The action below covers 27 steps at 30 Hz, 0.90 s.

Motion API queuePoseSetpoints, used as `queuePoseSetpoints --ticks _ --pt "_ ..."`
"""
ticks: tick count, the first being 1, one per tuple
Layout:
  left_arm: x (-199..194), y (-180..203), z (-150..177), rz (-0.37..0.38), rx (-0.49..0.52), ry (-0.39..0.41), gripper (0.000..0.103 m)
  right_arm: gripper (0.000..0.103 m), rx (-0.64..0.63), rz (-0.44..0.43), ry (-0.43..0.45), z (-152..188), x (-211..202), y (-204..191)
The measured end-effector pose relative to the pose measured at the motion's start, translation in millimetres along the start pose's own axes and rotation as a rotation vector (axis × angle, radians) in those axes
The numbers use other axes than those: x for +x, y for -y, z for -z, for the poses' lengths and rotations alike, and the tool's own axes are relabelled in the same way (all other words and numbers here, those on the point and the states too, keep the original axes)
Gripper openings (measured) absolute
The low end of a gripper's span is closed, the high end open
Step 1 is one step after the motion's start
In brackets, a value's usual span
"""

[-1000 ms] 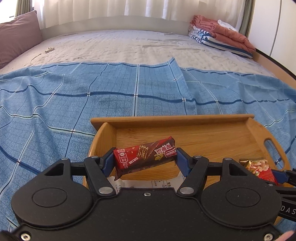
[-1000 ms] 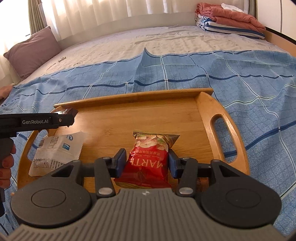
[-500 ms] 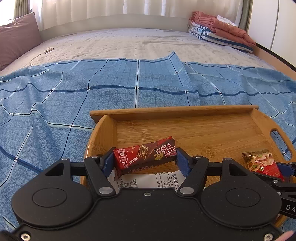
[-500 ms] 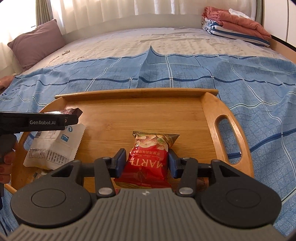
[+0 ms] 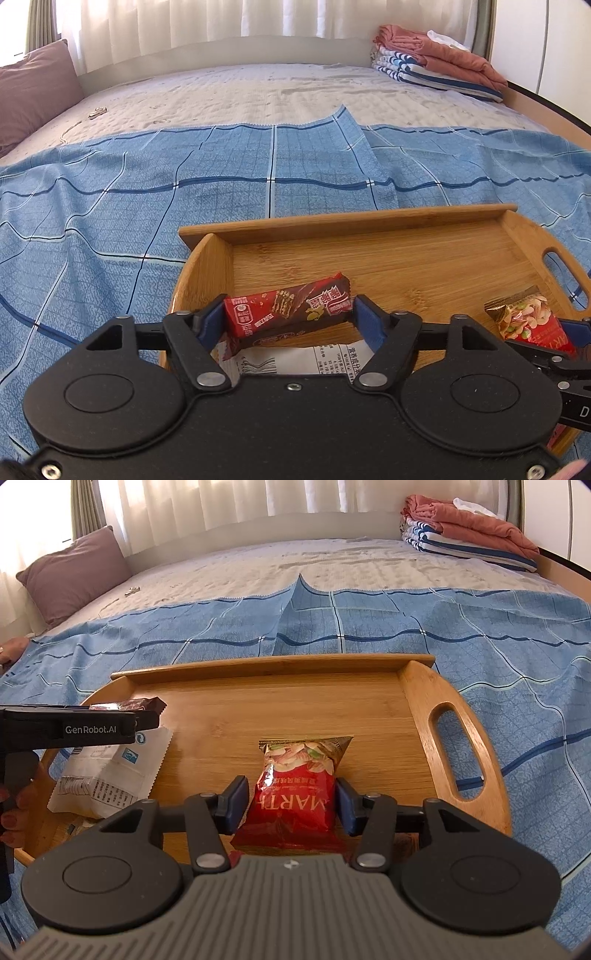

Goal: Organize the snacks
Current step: 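Carry the chocolate bar and chips bag onto the wooden tray and open both tools, then move both tools back to the snack pile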

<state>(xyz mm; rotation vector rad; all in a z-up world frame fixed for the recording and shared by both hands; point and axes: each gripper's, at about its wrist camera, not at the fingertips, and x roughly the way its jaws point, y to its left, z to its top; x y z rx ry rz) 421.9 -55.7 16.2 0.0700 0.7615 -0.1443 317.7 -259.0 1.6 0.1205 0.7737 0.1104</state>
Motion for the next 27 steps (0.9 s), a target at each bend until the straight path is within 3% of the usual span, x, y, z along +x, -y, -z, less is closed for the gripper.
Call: queuePoseSetpoints --ticks 3,7,16,22,27 --pt "-9 2 -1 -0.02 0.011 0.024 0.094 0.076 0.008 -0.002 0.015 -1 -6 0" --pt "-21 3 -1 -0.045 0.038 0.036 0.098 0.085 0.008 0.0 0.029 -1 -16 -2" --pt "-77 -12 9 -0.016 -0.013 0.067 0.1 0.089 -0.031 0.007 0.081 0 -66 -13" --pt "-137 -21 38 0.03 -0.023 0.111 0.101 0.089 -0.062 0.001 0.115 12 -106 -25" --pt "-189 -24 78 0.051 -0.035 0.164 0.102 0.091 -0.058 -0.023 0.168 43 -147 -34"
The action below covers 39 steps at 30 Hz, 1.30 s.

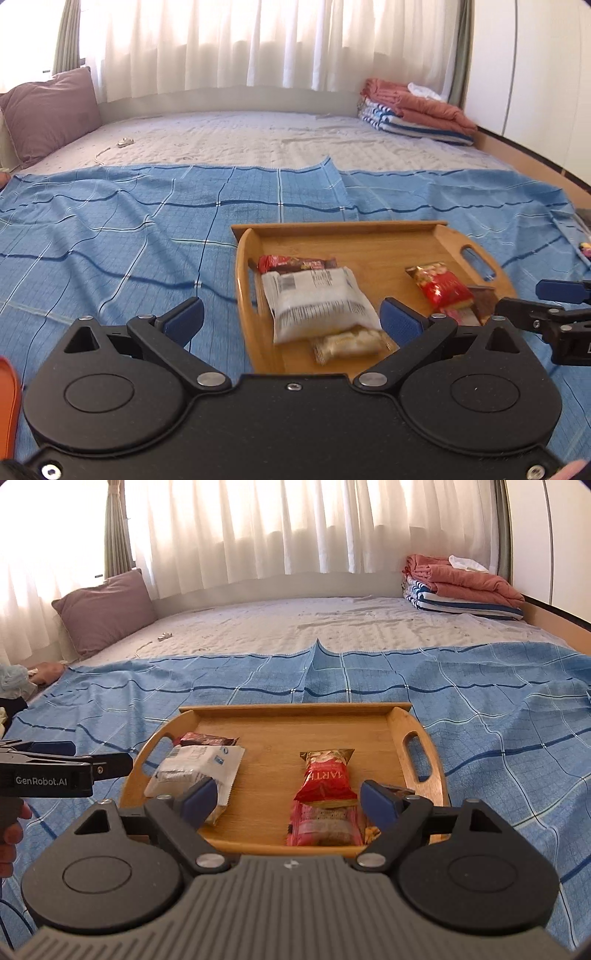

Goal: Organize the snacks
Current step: 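Move both tools back to the snack pile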

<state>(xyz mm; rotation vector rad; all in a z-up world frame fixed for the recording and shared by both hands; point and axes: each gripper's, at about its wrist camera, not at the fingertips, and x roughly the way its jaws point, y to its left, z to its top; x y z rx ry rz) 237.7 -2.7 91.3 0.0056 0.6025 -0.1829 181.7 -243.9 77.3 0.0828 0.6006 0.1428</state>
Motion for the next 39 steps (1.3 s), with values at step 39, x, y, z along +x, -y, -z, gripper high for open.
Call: queuePoseSetpoints --ticks 39 --pt "-114 87 186 0.17 0.1 -0.023 0.07 0.098 -0.119 0.126 0.0 184 -121 -26"
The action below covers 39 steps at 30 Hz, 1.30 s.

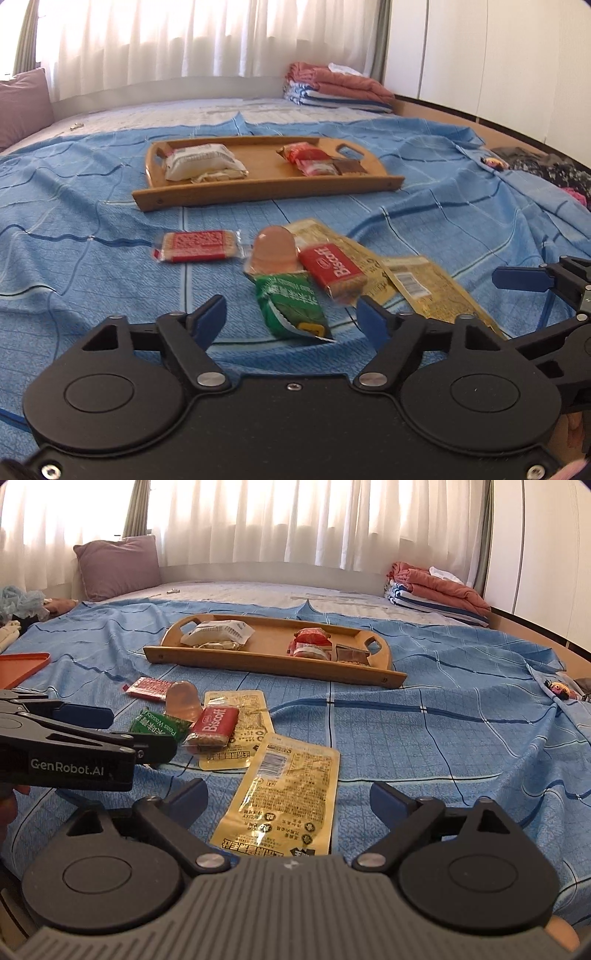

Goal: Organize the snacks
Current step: 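Move both tools back to the snack pile, then grasp the green packet with the left tool while the right tool grasps the gold sauce packet, then carry the green and gold packets onto the wooden tray and open both tools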

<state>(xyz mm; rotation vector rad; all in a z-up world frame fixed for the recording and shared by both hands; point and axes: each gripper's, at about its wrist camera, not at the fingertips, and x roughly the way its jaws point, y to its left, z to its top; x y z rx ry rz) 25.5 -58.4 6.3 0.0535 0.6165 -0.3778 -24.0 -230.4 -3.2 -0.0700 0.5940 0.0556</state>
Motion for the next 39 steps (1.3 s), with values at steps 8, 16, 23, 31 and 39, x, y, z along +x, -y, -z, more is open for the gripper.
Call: queuePoseSetpoints --ticks 8,16,23,31,39 --pt "12 0 0 -0.013 -0.011 -0.032 0.057 0.098 0.017 0.001 -0.017 6 10 -4" --pt "16 0 2 -0.021 0.0 -0.031 0.057 0.102 0.078 0.002 -0.023 10 17 -4" --pt "14 -1 2 -0.007 -0.014 -0.025 0.041 0.103 0.083 0.007 -0.027 11 19 -7" --pt "8 -3 0 -0.009 -0.022 -0.025 0.032 0.094 0.129 0.024 -0.002 11 15 -8" --pt "-1 -4 -4 -0.002 -0.019 -0.006 0.032 0.066 0.187 0.042 0.012 6 9 -2"
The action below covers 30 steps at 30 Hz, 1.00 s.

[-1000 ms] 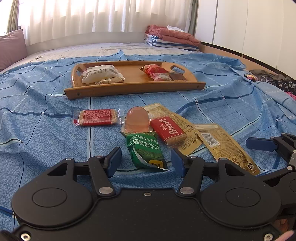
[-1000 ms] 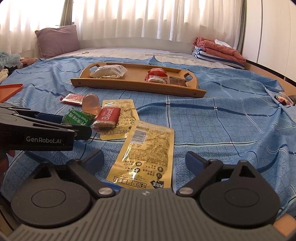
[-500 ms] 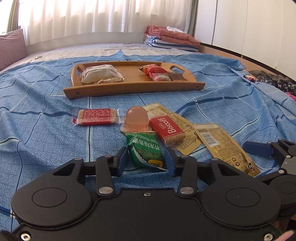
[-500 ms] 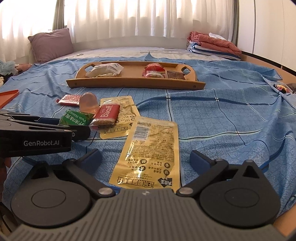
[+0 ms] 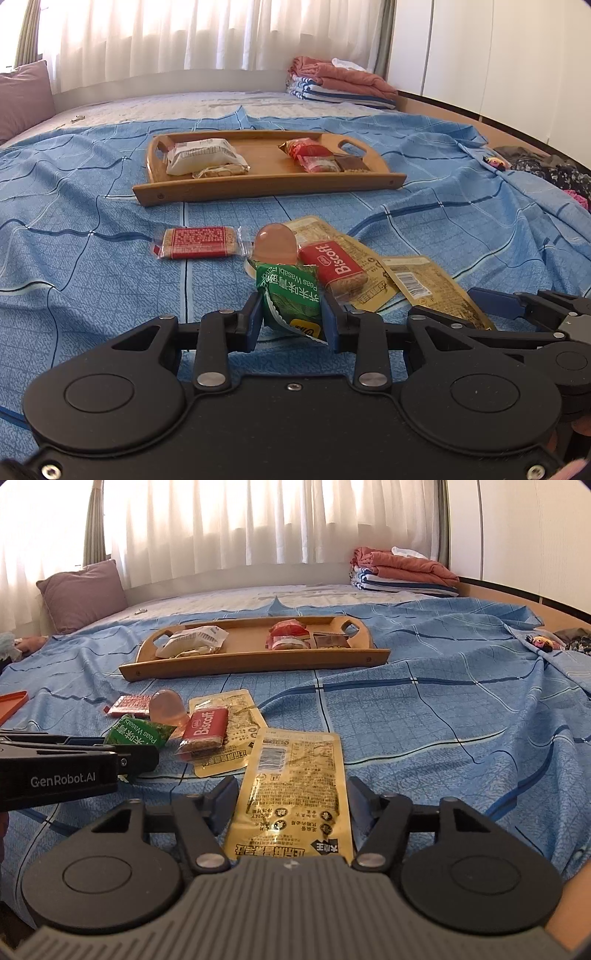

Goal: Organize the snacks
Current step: 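Carry the green and gold packets onto the wooden tray and open both tools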

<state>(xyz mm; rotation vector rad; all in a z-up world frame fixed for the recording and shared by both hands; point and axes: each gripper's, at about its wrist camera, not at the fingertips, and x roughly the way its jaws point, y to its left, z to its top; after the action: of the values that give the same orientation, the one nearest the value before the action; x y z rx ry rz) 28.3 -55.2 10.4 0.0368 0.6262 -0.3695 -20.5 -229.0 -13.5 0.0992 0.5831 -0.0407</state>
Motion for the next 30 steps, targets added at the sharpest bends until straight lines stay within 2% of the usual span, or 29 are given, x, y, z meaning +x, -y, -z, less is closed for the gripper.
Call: queuePoseSetpoints --ticks 18,30 --pt "-6 -19 -26 -0.016 -0.073 0.023 0.031 0.065 0.045 0.013 0.069 -25 -8 3" --pt "7 -47 -87 -0.026 -0.104 0.061 0.031 0.065 0.114 -0.054 0.033 -84 21 18"
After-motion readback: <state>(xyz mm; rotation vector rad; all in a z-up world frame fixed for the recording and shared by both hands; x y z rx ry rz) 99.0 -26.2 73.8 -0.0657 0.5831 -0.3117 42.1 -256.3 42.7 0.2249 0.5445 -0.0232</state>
